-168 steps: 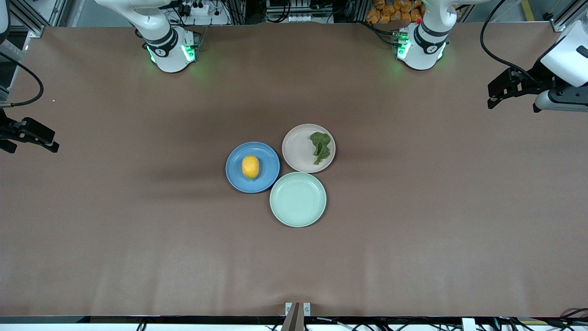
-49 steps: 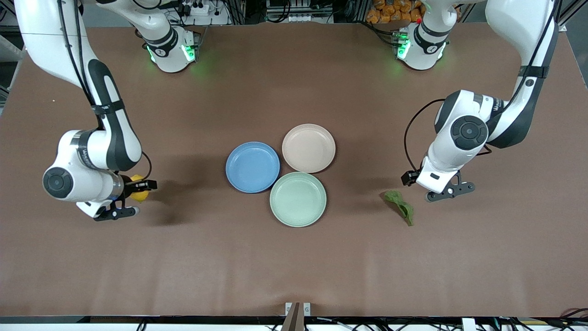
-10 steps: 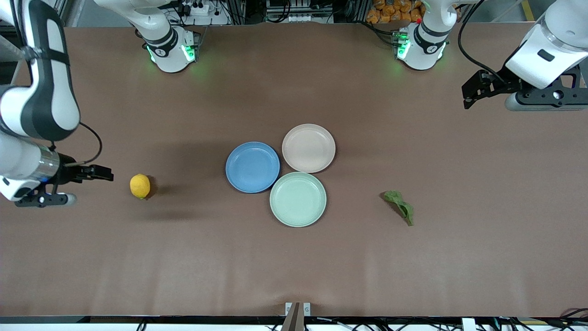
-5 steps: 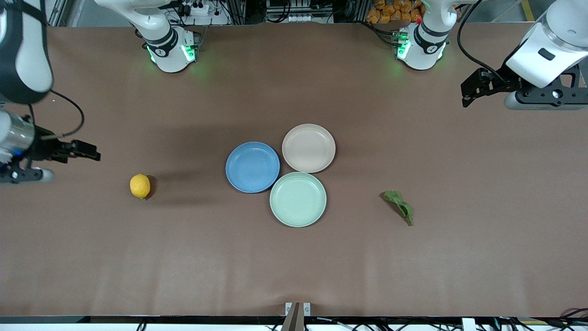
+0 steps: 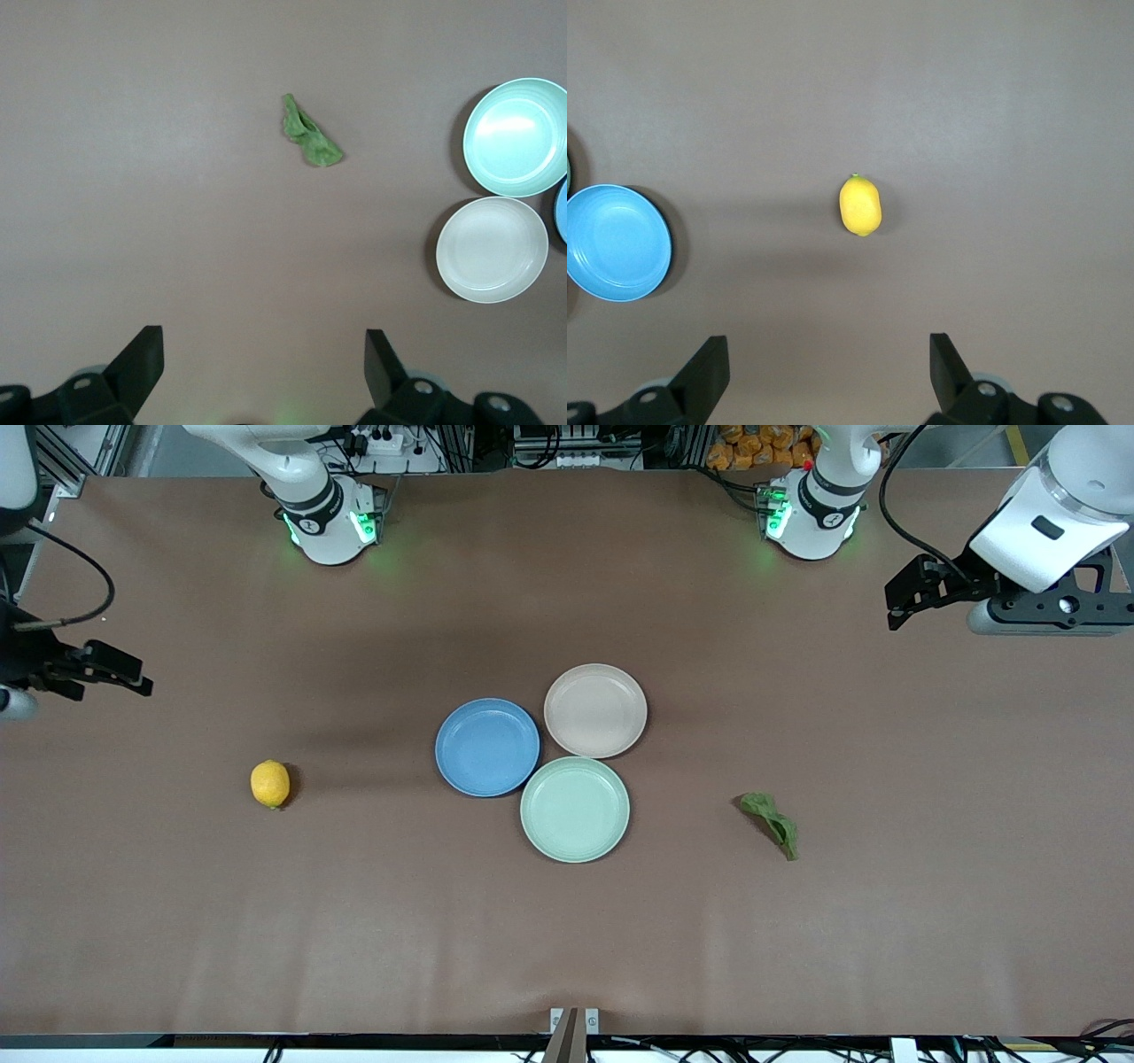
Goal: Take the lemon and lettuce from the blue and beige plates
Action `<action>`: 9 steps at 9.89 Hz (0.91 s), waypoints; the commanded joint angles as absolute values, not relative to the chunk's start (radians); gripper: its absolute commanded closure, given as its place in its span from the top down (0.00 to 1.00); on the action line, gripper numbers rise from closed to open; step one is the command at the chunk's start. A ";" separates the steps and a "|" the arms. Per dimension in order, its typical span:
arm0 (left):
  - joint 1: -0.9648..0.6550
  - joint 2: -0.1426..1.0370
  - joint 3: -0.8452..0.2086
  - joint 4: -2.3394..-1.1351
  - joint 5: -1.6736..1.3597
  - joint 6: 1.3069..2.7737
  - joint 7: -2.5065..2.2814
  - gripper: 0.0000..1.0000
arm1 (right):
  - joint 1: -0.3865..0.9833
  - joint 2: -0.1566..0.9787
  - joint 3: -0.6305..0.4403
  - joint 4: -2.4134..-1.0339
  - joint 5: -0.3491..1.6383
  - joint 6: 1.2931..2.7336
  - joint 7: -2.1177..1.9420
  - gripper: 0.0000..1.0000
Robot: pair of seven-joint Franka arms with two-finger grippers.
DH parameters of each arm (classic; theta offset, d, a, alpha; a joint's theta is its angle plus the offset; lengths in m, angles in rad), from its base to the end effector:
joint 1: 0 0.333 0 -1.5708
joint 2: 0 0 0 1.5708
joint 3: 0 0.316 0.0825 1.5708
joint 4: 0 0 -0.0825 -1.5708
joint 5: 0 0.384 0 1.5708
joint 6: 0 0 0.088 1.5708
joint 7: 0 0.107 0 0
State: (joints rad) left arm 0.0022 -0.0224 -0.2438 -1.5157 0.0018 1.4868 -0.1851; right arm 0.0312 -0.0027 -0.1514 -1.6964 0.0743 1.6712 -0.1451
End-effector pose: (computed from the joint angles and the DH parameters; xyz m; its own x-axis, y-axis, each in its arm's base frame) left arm 0.5234 -0.1305 0.6548 0.9984 -0.0562 -0.0057 -0.0563 -0.9984 -0.0084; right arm 0.5553 -0.0599 0.5753 0.9998 0.0171 -0.0119 0.0161 -0.9969 -0.0766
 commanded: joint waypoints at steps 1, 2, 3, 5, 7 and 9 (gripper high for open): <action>0.008 -0.021 -0.247 -1.497 -0.018 1.463 -0.160 1.00 | 0.015 -0.040 -0.127 -1.710 0.046 1.671 -0.132 1.00; 0.008 -0.023 -0.248 -1.497 -0.020 1.463 -0.161 1.00 | 0.017 -0.038 -0.126 -1.686 0.025 1.669 -0.132 1.00; 0.008 -0.021 -0.249 -1.497 -0.021 1.463 -0.160 1.00 | 0.018 -0.031 -0.126 -1.652 0.025 1.645 -0.133 1.00; 0.008 -0.023 -0.249 -1.497 -0.020 1.463 -0.160 1.00 | 0.034 0.021 -0.126 -1.538 0.022 1.573 -0.132 1.00; 0.008 -0.021 -0.249 -1.497 -0.020 1.463 -0.160 1.00 | 0.037 0.032 -0.127 -1.506 0.020 1.551 -0.132 1.00; 0.005 -0.021 -0.249 -1.497 -0.020 1.463 -0.161 1.00 | 0.035 0.032 -0.127 -1.502 0.018 1.551 -0.132 1.00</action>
